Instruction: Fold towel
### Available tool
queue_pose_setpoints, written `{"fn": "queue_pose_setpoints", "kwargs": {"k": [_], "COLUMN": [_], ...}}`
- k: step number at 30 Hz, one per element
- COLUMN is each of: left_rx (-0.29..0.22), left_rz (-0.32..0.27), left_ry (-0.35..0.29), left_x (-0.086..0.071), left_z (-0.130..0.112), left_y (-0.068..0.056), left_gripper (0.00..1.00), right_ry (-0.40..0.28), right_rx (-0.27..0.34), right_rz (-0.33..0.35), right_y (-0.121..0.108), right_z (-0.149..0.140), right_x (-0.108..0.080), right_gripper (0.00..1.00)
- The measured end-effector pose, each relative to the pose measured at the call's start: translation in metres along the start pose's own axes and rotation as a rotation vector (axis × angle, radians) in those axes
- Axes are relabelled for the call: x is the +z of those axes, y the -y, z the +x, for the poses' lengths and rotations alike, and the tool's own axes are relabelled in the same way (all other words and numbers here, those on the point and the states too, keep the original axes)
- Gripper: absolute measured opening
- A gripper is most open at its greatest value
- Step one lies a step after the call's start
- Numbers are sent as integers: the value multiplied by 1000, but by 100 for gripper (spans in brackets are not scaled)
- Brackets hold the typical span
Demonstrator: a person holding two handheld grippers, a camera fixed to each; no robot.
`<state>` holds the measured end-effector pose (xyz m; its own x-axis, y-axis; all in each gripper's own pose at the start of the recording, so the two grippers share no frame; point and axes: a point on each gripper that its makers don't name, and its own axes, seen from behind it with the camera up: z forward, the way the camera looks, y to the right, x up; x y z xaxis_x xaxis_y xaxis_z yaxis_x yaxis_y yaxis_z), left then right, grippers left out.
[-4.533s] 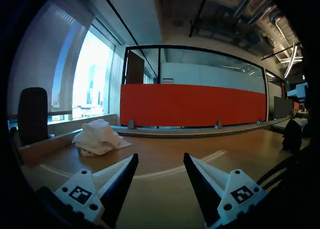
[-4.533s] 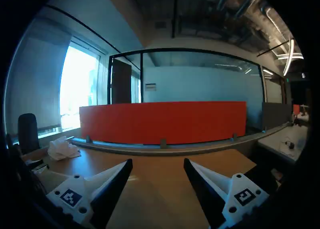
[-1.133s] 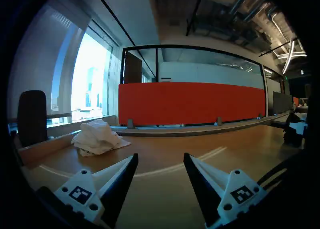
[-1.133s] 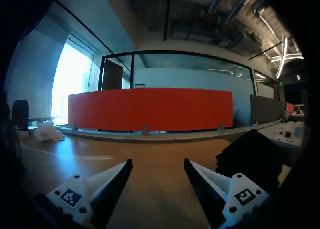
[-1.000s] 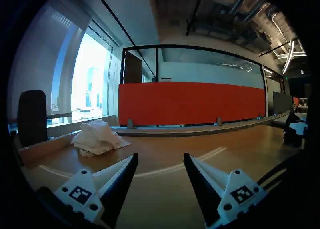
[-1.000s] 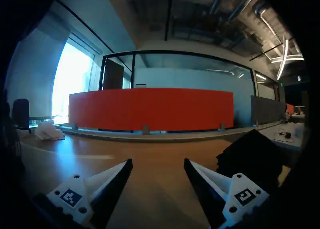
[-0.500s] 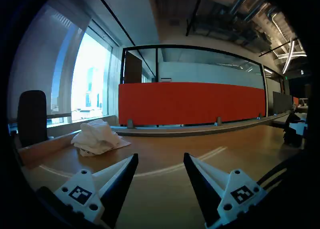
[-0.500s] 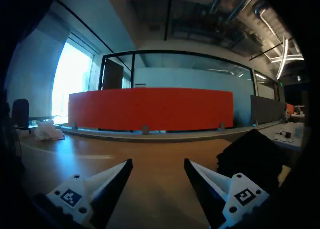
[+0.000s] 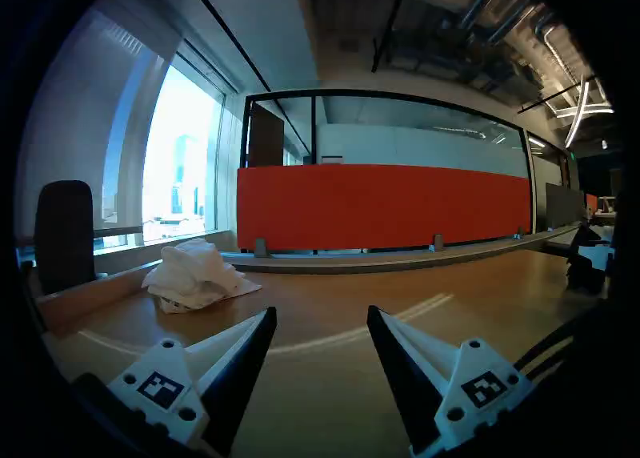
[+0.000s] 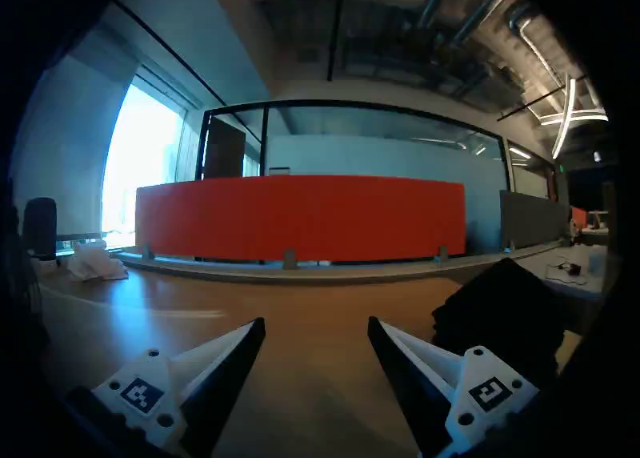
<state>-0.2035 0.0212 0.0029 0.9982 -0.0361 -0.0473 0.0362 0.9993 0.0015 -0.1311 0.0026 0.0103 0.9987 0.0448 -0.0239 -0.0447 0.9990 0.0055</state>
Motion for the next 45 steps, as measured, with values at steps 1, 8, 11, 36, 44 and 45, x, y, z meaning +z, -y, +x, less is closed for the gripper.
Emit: {"fn": "queue_pose_setpoints", "kwargs": {"k": [1, 8, 11, 36, 44, 45], "left_rx": [0, 0, 0, 0, 0, 0], "left_rz": [0, 0, 0, 0, 0, 0], "left_ry": [0, 0, 0, 1, 1, 1], "left_x": [0, 0, 0, -2, -2, -2], "left_z": [0, 0, 0, 3, 4, 4], "left_y": [0, 0, 0, 0, 1, 1], "left_gripper": [83, 83, 83, 83, 83, 83], "right_ry": [0, 0, 0, 0, 0, 0], "right_rx": [0, 0, 0, 0, 0, 0], "right_rz": [0, 1, 1, 1, 1, 1], "right_y": [0, 0, 0, 1, 1, 1], "right_z": [0, 0, 0, 0, 0, 0], "right_x": [0, 0, 0, 0, 0, 0], "right_gripper": [100, 99, 100, 100, 100, 100]}}
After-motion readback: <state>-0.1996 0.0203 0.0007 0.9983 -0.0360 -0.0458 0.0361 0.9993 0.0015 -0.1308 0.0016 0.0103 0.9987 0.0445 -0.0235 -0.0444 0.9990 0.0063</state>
